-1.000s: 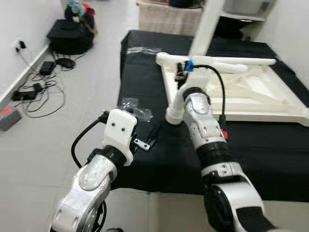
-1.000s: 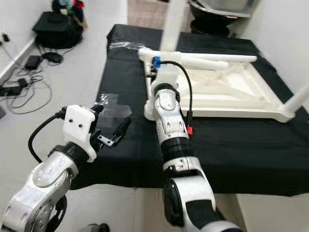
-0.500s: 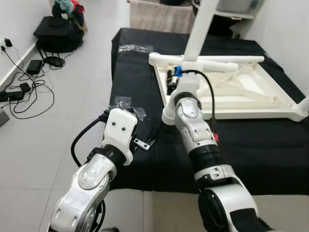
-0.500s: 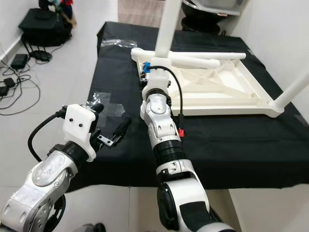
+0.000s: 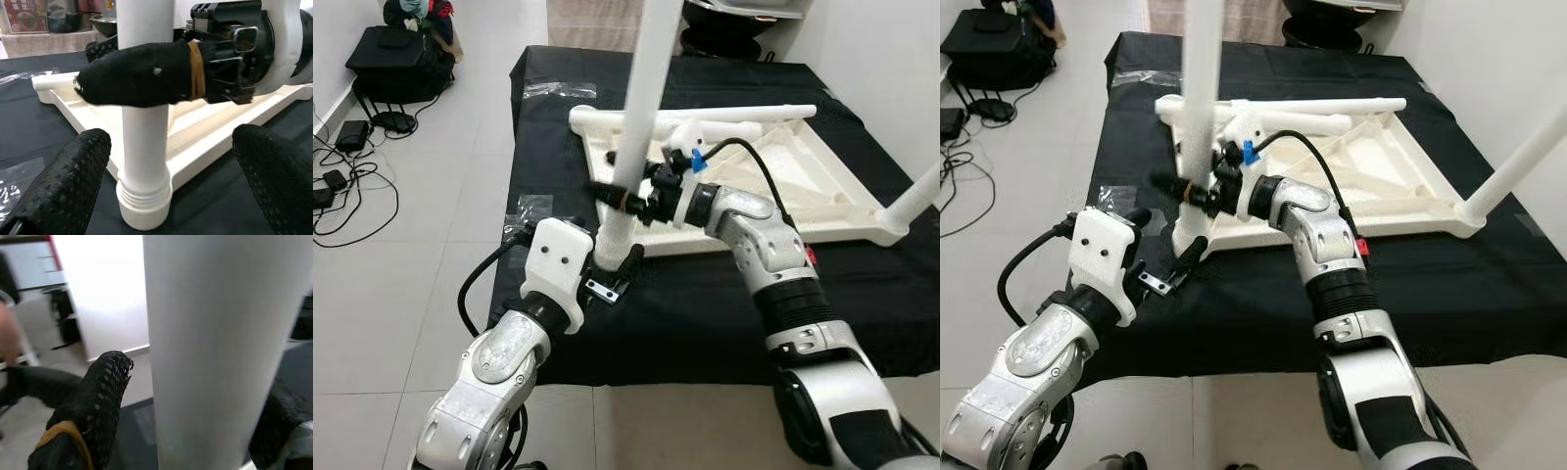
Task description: Building children table
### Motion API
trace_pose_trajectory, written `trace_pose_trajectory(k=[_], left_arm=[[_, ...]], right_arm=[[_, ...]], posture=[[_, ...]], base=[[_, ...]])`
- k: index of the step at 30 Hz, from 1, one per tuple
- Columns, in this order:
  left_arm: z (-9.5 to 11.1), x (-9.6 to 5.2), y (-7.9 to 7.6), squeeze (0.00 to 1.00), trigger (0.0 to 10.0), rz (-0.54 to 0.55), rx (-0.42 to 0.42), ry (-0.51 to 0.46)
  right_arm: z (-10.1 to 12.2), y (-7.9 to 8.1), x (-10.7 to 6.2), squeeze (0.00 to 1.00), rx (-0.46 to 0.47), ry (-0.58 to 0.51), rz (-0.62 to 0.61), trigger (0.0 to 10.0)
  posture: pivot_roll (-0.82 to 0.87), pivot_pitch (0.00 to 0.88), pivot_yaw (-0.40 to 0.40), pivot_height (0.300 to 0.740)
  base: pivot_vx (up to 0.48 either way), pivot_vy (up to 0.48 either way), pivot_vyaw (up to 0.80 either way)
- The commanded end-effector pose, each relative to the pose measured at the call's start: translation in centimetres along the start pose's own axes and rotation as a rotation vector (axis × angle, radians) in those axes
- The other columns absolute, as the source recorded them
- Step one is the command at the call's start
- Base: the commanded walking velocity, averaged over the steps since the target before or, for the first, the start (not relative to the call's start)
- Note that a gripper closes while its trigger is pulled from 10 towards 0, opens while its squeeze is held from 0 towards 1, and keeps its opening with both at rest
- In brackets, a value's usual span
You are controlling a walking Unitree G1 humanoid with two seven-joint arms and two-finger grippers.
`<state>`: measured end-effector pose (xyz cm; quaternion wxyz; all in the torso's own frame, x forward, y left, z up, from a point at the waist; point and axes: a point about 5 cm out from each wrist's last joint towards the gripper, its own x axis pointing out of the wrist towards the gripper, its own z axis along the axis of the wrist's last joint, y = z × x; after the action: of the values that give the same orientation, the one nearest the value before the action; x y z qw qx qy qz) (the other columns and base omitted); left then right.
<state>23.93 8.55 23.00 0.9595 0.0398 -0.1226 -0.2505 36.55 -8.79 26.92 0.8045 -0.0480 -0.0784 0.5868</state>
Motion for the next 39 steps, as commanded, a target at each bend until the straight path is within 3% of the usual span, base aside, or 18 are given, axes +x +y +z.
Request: trace_pose_trajectory(k=[1, 5, 6, 7, 8, 19, 20, 21, 23, 24, 25, 26, 28, 32, 35, 36, 37, 39], left_arm=[[0.0, 0.0, -0.2, 0.0, 10.0, -0.008, 0.005, -0.005], [-0.1, 0.0, -0.6, 0.0, 10.0, -0.024, -0.004, 0.0], [-0.1, 0.0, -0.7, 0.0, 10.0, -0.027, -0.006, 0.0], [-0.1, -0.1, -0.7, 0.0, 10.0, -0.028, -0.007, 0.001], [-0.1, -0.1, -0.7, 0.0, 10.0, -0.027, -0.005, 0.002], [-0.1, -0.1, -0.5, 0.0, 10.0, -0.017, -0.004, 0.003], [-0.1, -0.1, -0.4, 0.0, 10.0, -0.015, -0.002, 0.001], [-0.1, -0.1, -0.4, 0.0, 10.0, -0.015, -0.002, 0.001], [0.0, 0.0, -0.2, 0.0, 10.0, -0.005, 0.003, -0.003], [0.0, 0.0, -0.2, 0.0, 10.0, -0.005, 0.003, -0.003], [0.0, 0.0, -0.2, 0.0, 10.0, -0.003, 0.008, -0.004], [0.0, 0.0, -0.2, 0.0, 10.0, -0.003, 0.008, -0.004], [0.0, 0.1, -0.1, 0.0, 10.0, 0.0, 0.012, -0.004], [0.0, 0.1, 0.0, 0.0, 10.0, 0.005, 0.012, -0.006], [0.1, 0.1, 0.0, 0.0, 10.0, 0.01, 0.012, -0.008], [0.1, 0.0, 0.0, 0.0, 10.0, 0.01, 0.013, -0.006], [0.1, 0.0, 0.0, 0.0, 10.0, 0.01, 0.013, -0.006], [0.0, 0.0, 0.0, 0.0, 10.0, 0.008, 0.015, -0.003]], right_arm=[[0.0, 0.3, 0.4, 0.0, 0.001, 0.001, 0.048, 10.0], [0.0, -1.3, 0.5, 0.0, 0.04, -0.006, -0.01, 10.0], [0.0, -1.8, 0.7, 0.0, 0.049, -0.018, -0.061, 4.1], [0.1, -2.2, 0.8, 0.0, 0.054, -0.032, -0.1, 1.3], [0.2, -2.5, 0.9, 0.0, 0.067, -0.044, -0.153, 0.0], [0.3, -3.1, 0.5, 0.0, 0.081, -0.082, -0.215, 0.0], [0.0, -3.9, 0.2, 0.0, 0.075, -0.048, -0.353, 0.0], [0.0, -3.9, 0.2, 0.0, 0.075, -0.048, -0.353, 0.0], [-1.5, -6.1, -1.7, 0.0, 0.075, 0.085, -0.834, 0.0], [-1.5, -6.1, -1.7, 0.0, 0.075, 0.085, -0.834, 0.0], [-2.1, -7.0, -3.6, 0.0, 0.057, 0.123, -1.135, 0.0], [-2.1, -7.0, -3.6, 0.0, 0.057, 0.123, -1.135, 0.0], [-2.8, -7.1, -5.6, 0.0, 0.07, 0.116, -1.455, 0.0], [-3.2, -6.6, -5.8, 0.0, 0.108, 0.084, -1.58, 0.0], [-3.4, -5.6, -4.0, 0.0, 0.138, 0.062, -1.578, 0.0], [-3.2, -5.2, -2.4, 0.0, 0.156, 0.044, -1.517, 10.0], [-3.2, -5.2, -2.4, 0.0, 0.156, 0.044, -1.517, 10.0], [-2.7, -4.8, -0.5, 0.0, 0.162, 0.01, -1.42, 10.0]], posture=[[0.09, 0.155, -0.128, 0.74], [0.09, 0.162, -0.131, 0.74], [0.1, 0.163, -0.134, 0.74], [0.1, 0.163, -0.134, 0.74], [0.1, 0.164, -0.133, 0.74], [0.09, 0.167, -0.132, 0.74], [0.09, 0.168, -0.131, 0.74], [0.09, 0.168, -0.131, 0.74], [0.08, 0.171, -0.127, 0.74], [0.08, 0.171, -0.127, 0.74], [0.08, 0.172, -0.126, 0.74], [0.08, 0.172, -0.126, 0.74], [0.08, 0.172, -0.128, 0.74], [0.09, 0.174, -0.128, 0.74], [0.09, 0.173, -0.13, 0.74], [0.09, 0.173, -0.13, 0.74], [0.09, 0.173, -0.13, 0.74], [0.09, 0.173, -0.13, 0.74]], base=[[0.0, 0.0, 0.0], [0.0, 0.0, 0.0], [0.0, 0.0, 0.0], [0.0, 0.0, 0.0], [0.0, 0.0, 0.0], [0.0, 0.0, 0.0], [0.0, 0.0, 0.0], [0.0, 0.0, 0.0], [0.0, 0.0, 0.0], [0.0, 0.0, 0.0], [0.0, 0.0, 0.0], [0.0, 0.0, 0.0], [0.0, 0.0, 0.0], [0.0, 0.0, 0.0], [0.0, 0.0, 0.0], [0.0, 0.0, 0.0], [0.0, 0.0, 0.0], [0.0, 0.0, 0.0]])
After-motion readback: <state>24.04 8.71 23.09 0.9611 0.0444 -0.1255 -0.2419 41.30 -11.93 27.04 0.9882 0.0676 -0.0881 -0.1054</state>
